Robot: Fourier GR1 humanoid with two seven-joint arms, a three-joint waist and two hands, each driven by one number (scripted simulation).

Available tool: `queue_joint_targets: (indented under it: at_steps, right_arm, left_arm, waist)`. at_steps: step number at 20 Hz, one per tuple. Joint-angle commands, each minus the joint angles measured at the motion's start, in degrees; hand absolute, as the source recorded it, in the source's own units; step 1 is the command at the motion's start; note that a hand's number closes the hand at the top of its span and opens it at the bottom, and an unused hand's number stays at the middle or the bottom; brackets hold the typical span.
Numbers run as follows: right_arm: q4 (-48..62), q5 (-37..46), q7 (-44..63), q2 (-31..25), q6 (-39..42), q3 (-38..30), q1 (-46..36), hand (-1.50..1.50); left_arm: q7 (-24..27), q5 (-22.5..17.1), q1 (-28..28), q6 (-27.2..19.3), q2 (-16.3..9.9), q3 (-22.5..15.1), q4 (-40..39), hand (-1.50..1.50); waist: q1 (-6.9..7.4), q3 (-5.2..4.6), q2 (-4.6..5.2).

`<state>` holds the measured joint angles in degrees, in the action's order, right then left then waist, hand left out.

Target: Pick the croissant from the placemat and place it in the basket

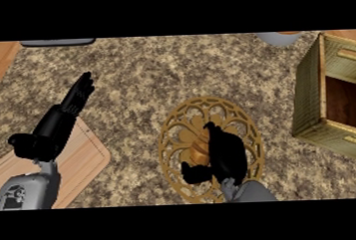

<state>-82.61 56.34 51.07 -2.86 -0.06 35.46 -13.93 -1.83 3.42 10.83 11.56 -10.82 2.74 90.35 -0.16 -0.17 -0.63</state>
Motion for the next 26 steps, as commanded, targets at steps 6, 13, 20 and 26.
queue_joint_targets:
  at_steps: [6, 13, 20, 26]
  right_arm:
    - [-31.12, -1.47, -4.51, -16.92, 11.45, 4.05, 13.73, 1.50]
    - [-48.15, -6.35, -1.80, -12.39, 8.26, 3.53, 20.61, 1.50]
    - [-63.97, -3.47, 1.27, -4.94, 2.53, 1.50, 14.57, 1.50]
    - [-66.42, -1.81, 11.09, -0.70, 7.57, -1.01, 5.45, 1.50]
  left_arm:
    - [1.58, -0.15, -2.36, 1.32, -0.74, 0.82, -0.26, 0.00]
    - [-0.64, -1.82, -2.17, 2.12, -1.20, 1.70, 2.98, 0.00]
    - [0.85, -1.52, -4.23, 2.70, -1.68, 1.94, 2.31, 0.00]
    - [0.54, -0.61, -2.98, 1.52, -0.77, 1.58, 1.43, 0.00]
  waist:
    - [-0.60, 0.15, 0.45]
    - [-0.67, 0.17, 0.26]
    - [-0.54, 0.10, -0.04]
    - [-0.60, 0.02, 0.08]
